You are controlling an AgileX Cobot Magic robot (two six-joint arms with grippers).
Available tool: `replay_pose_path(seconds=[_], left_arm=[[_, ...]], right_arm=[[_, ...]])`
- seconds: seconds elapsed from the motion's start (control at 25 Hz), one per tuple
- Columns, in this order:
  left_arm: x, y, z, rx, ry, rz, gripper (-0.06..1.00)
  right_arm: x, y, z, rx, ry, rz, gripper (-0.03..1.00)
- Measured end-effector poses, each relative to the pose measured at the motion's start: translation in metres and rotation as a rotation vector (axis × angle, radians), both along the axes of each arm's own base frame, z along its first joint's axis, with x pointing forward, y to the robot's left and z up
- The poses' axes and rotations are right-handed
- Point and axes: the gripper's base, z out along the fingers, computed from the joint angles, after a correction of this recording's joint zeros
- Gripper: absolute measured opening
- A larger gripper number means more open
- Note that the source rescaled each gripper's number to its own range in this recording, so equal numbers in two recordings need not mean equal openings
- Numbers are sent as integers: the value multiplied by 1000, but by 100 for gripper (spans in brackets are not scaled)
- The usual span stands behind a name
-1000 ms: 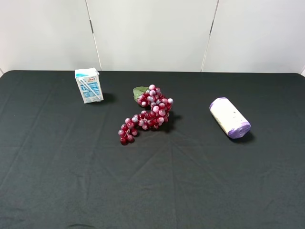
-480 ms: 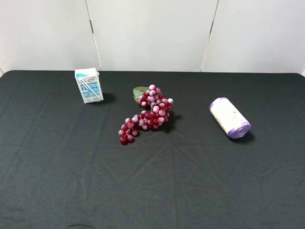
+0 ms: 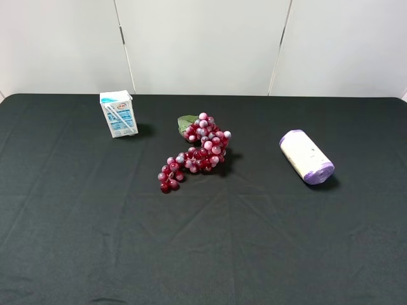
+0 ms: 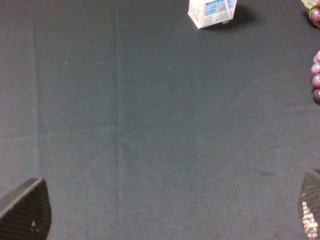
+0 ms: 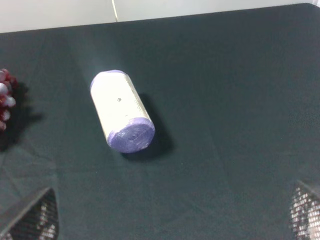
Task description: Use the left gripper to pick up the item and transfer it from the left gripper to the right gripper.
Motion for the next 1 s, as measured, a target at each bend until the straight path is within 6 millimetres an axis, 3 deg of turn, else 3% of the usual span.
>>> replay_pose_path(seconds=[1.0], left_arm=[[0, 0, 0, 0, 0, 0, 96]], right_arm=[[0, 0, 0, 0, -1, 0, 100]])
